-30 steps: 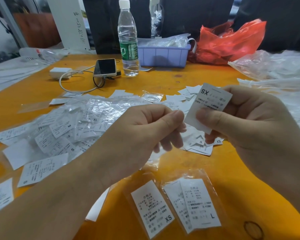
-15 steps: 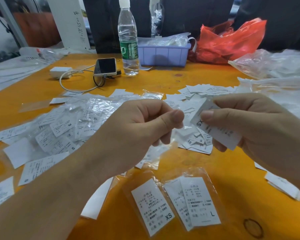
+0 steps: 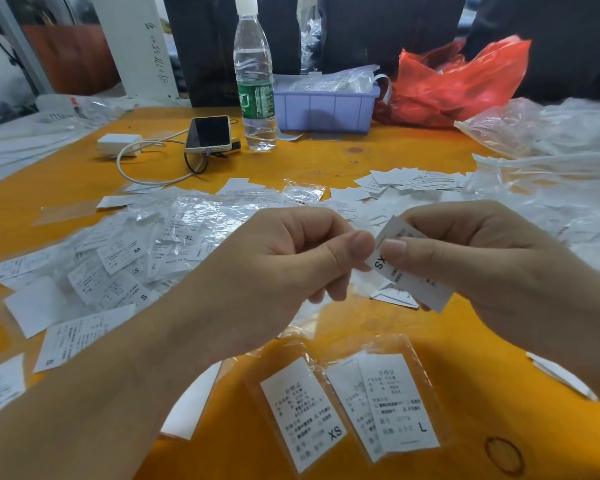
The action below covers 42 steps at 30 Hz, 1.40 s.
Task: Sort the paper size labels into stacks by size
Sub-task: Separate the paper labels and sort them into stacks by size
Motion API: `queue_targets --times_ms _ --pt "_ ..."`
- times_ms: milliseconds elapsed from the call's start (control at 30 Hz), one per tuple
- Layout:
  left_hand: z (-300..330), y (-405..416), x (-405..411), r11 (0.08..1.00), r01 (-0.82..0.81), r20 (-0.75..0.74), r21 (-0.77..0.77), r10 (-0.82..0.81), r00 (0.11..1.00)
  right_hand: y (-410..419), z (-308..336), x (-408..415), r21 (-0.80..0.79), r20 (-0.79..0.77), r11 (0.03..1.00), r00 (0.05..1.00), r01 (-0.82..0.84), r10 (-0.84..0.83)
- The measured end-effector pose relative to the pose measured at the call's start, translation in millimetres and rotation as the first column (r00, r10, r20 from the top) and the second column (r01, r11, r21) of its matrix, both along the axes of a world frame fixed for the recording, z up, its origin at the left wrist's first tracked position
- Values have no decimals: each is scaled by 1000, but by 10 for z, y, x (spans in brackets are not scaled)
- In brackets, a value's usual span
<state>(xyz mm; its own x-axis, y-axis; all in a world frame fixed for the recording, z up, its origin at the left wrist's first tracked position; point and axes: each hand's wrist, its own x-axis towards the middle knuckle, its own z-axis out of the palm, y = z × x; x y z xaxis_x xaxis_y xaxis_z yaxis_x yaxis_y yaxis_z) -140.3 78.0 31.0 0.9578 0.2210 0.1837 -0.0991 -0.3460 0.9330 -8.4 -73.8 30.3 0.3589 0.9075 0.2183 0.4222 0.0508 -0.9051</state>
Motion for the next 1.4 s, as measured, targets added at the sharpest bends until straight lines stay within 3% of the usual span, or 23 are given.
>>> queue_targets --times_ms 267,567,800,1000,1400 --pt "-1 13 -6 1000 -8 -5 17 8 1000 -6 18 27 100 -18 982 987 162 -161" --pt "-6 17 -7 999 -15 -11 40 16 1000 -15 6 -4 96 -26 995 1000 -8 11" --pt "-6 13 -10 1000 1 -22 24 0 1000 -5 -12 18 49 -21 998 999 -29 30" --pt "-1 18 -12 1000 -21 -7 -9 21 1000 -18 6 37 150 -94 987 995 51 -37" --pt "-4 20 -9 1000 -20 -22 -1 20 1000 -28 -24 20 110 106 989 988 99 -110"
